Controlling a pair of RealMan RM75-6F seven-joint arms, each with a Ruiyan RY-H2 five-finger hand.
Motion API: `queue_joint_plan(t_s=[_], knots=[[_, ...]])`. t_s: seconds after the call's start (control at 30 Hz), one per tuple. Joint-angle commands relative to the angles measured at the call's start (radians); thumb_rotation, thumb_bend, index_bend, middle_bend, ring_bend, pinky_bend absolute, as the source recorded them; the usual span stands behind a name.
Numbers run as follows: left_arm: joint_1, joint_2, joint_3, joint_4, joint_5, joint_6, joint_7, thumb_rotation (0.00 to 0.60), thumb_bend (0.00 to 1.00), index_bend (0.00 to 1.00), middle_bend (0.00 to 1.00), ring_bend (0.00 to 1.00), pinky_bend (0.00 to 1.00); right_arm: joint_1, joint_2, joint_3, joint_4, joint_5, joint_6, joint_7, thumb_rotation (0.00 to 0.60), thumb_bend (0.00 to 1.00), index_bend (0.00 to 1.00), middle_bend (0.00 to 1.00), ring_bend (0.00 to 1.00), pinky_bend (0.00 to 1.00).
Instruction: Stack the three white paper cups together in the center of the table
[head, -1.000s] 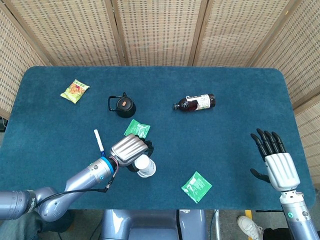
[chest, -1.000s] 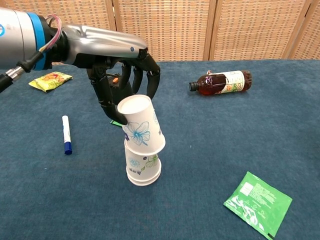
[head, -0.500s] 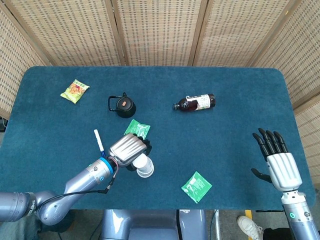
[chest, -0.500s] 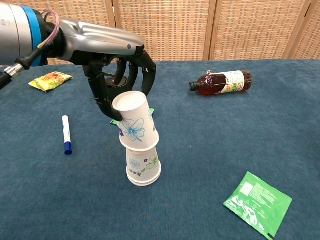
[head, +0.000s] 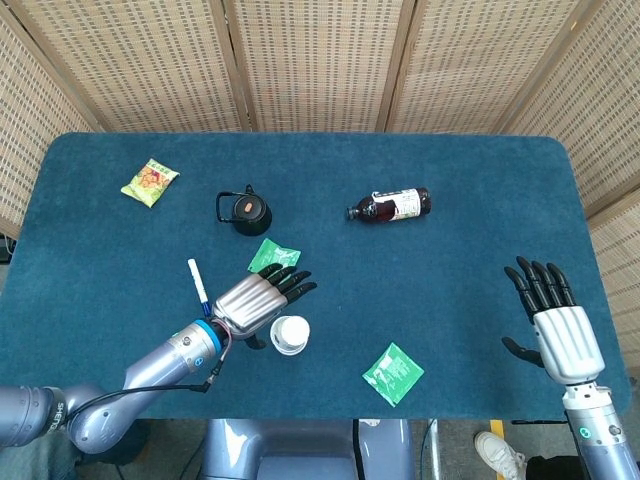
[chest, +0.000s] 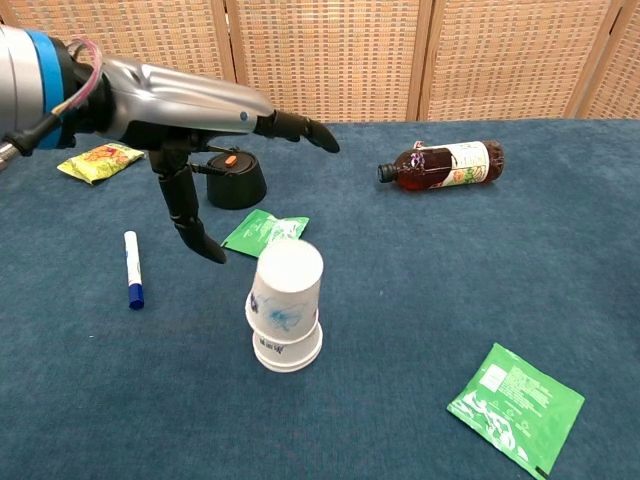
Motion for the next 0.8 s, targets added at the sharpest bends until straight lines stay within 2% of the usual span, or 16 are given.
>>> queue_joint_plan(t_s=[0.03, 0.1, 0.17, 0.27, 0.33, 0.57, 0.8], knots=[[0.041, 0.021, 0.004, -0.012, 0.060, 0.064, -0.021, 0.600, 0.00, 0.00, 0.00, 0.00, 0.00, -0.002, 0.002, -0.001, -0.002, -0.006, 0.003, 0.001, 0.600, 0.00, 0.04, 0.07, 0.01, 0.00], [0.122, 0.028, 0.007, -0.023, 0.127, 0.169, -0.087, 0.600, 0.00, 0.00, 0.00, 0.00, 0.00, -0.005, 0.003, -0.003, -0.005, -0.013, 0.008, 0.001, 0.600, 0.00, 0.04, 0.07, 0.01, 0.00], [0.235, 0.008, 0.033, 0.005, 0.230, 0.314, -0.162, 0.600, 0.00, 0.00, 0.00, 0.00, 0.00, -0.007, 0.005, -0.005, -0.008, -0.021, 0.012, 0.002, 0.600, 0.00, 0.04, 0.07, 0.01, 0.00], [0.390, -0.036, 0.088, 0.099, 0.335, 0.518, -0.208, 0.600, 0.00, 0.00, 0.00, 0.00, 0.00, -0.011, 0.008, -0.008, -0.010, -0.025, 0.013, 0.004, 0.600, 0.00, 0.04, 0.07, 0.01, 0.00], [0.496, -0.056, 0.125, 0.155, 0.355, 0.633, -0.235, 0.600, 0.00, 0.00, 0.00, 0.00, 0.00, -0.014, 0.009, -0.010, -0.009, -0.024, 0.014, 0.005, 0.600, 0.00, 0.04, 0.06, 0.01, 0.00], [0.733, -0.039, 0.199, 0.255, 0.362, 0.806, -0.347, 0.600, 0.00, 0.00, 0.00, 0.00, 0.00, -0.017, 0.003, -0.001, -0.001, -0.012, 0.013, -0.021, 0.600, 0.00, 0.04, 0.05, 0.00, 0.00], [0.852, -0.032, 0.217, 0.334, 0.447, 0.866, -0.465, 0.600, 0.00, 0.00, 0.00, 0.00, 0.00, -0.016, 0.016, -0.001, -0.019, 0.038, -0.035, -0.078, 0.600, 0.00, 0.02, 0.00, 0.00, 0.00]])
